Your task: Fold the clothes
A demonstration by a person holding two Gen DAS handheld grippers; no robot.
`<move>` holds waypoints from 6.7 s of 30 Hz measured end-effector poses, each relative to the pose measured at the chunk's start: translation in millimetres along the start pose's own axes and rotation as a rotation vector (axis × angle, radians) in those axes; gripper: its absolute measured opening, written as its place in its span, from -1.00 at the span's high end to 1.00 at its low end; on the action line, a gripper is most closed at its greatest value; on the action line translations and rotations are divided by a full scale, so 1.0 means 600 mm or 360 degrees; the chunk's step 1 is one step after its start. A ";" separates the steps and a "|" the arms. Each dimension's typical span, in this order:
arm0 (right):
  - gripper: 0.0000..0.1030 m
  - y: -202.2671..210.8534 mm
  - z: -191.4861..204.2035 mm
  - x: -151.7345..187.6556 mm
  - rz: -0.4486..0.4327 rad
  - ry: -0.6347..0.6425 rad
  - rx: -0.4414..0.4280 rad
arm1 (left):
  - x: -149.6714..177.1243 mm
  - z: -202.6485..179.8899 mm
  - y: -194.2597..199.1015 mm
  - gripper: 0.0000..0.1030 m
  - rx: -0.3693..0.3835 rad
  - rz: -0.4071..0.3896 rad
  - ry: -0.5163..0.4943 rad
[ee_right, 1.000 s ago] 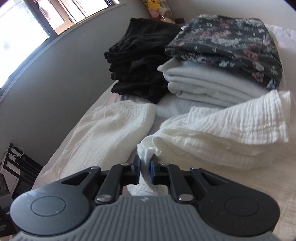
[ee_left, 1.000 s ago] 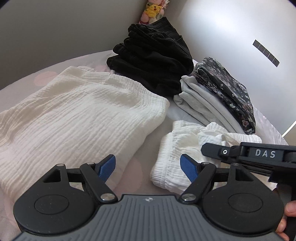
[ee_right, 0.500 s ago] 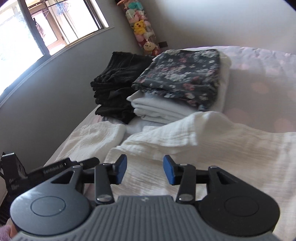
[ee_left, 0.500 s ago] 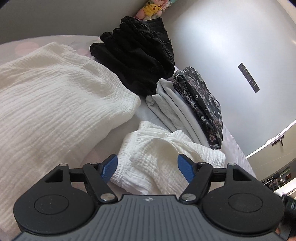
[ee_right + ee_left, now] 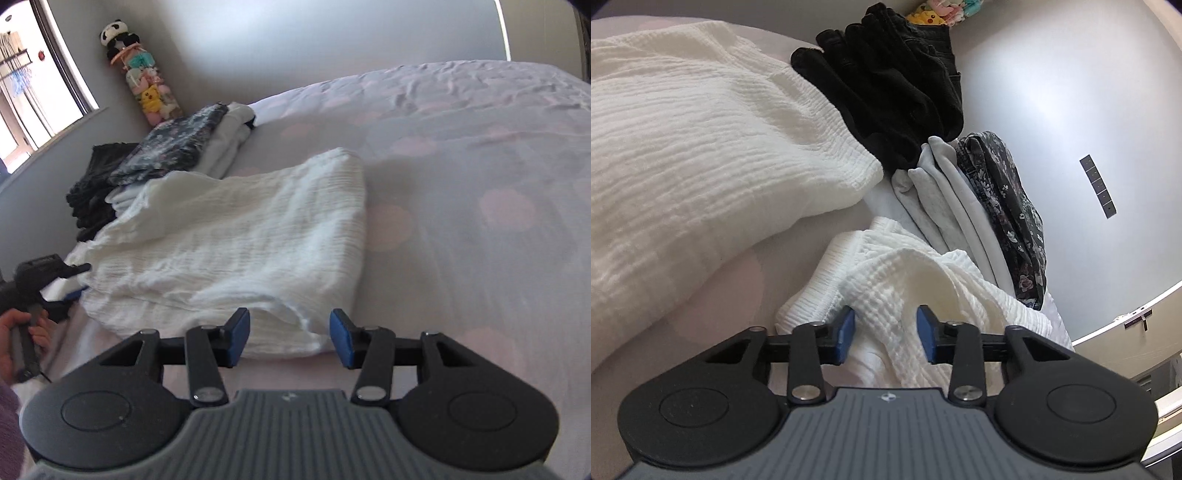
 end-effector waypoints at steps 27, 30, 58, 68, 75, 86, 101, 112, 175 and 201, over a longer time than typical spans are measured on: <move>0.17 -0.018 -0.068 0.038 -0.0098 -0.0105 0.0148 | 0.021 0.002 0.008 0.38 -0.0245 0.0009 -0.0206; 0.04 0.010 -0.068 0.033 -0.0215 -0.0179 0.0054 | 0.023 -0.007 0.032 -0.37 -0.0194 -0.0007 -0.0157; 0.67 -0.039 -0.087 -0.025 -0.0232 -0.0933 -0.0202 | 0.053 0.007 0.004 0.64 -0.0359 0.0061 -0.0140; 0.68 0.154 -0.152 -0.005 -0.0314 -0.0928 -0.0034 | 0.176 -0.084 0.075 0.67 -0.0415 0.0380 -0.0308; 0.68 0.298 -0.234 0.052 -0.0329 -0.0938 0.0163 | 0.303 -0.134 0.153 0.67 -0.0371 0.0535 -0.0445; 0.64 0.333 -0.295 0.143 -0.0110 -0.0942 0.0366 | 0.396 -0.123 0.183 0.58 -0.0441 0.0700 -0.0539; 0.34 0.355 -0.260 0.125 -0.0250 -0.0726 0.0482 | 0.366 -0.181 0.247 -0.19 -0.0254 0.0662 -0.0671; 0.32 0.268 -0.205 0.082 -0.0250 -0.0571 0.0329 | 0.395 -0.277 0.192 -0.45 -0.0043 0.0502 -0.1418; 0.31 0.147 -0.206 0.108 -0.0086 -0.0708 0.0188 | 0.263 -0.234 0.049 -0.53 0.0359 0.0525 -0.0642; 0.31 0.149 -0.209 0.113 -0.0097 -0.0727 0.0166 | 0.253 -0.262 0.085 0.80 0.0356 0.0350 -0.0700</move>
Point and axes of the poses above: each gripper's, at about its wrist camera, not at the fingertips, and y roughly against the way its jaws point, z to its left, x to its underside, the point moved 7 cm from there along -y, roughly the way its jaws point, and after that the axes turned 2 degrees about -x, right-handed, at the moved point
